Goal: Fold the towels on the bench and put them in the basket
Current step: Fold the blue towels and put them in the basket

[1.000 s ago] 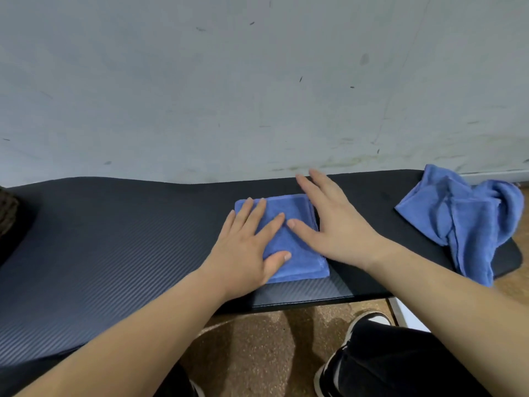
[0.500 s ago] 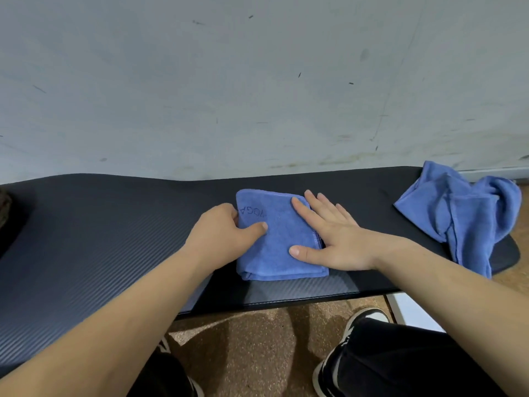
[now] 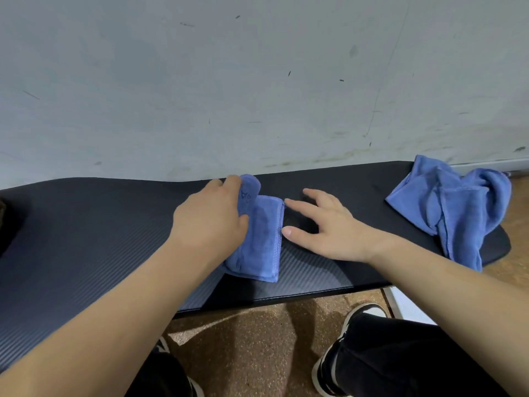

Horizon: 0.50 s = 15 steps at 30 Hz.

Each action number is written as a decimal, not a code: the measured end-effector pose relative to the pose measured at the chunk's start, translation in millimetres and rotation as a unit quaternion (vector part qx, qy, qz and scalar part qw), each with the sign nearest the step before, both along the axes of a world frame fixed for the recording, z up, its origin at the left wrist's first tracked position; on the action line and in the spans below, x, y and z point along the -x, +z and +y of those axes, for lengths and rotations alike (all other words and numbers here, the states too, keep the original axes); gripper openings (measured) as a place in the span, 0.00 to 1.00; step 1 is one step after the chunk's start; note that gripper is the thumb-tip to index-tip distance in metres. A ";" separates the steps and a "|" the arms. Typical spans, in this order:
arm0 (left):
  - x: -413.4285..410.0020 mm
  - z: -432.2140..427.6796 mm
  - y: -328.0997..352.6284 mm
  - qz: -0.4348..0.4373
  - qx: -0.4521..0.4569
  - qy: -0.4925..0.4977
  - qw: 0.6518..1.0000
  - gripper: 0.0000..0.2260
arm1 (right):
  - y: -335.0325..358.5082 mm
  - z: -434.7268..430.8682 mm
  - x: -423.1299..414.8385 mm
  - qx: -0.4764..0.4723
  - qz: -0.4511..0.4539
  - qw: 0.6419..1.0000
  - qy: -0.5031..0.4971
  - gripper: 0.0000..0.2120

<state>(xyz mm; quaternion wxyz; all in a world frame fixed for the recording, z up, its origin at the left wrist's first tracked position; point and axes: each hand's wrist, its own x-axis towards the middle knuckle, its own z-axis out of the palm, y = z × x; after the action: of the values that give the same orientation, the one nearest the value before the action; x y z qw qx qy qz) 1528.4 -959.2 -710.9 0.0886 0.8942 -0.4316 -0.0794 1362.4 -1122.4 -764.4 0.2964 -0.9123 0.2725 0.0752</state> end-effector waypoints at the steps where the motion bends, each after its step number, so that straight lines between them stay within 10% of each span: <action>1: 5.5 -3.1 -0.8 0.004 0.003 -0.007 1.000 0.20 | -1.3 0.9 1.3 -0.003 0.008 1.000 0.008 0.37; 7: 18.0 -12.7 -9.0 0.188 0.102 -0.039 0.976 0.19 | -1.3 1.8 -0.5 -0.006 0.011 1.000 -0.013 0.29; 15: 21.7 -2.5 -49.2 0.076 0.076 -0.136 0.985 0.28 | 3.1 0.1 -10.1 -0.021 -0.031 0.997 -0.063 0.22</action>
<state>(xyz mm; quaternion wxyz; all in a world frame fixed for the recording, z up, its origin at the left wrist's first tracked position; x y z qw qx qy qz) 1506.6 -961.7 -760.1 0.1772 0.8094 -0.5457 -0.1249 1372.5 -1122.3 -761.3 0.3275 -0.8889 0.3185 0.0337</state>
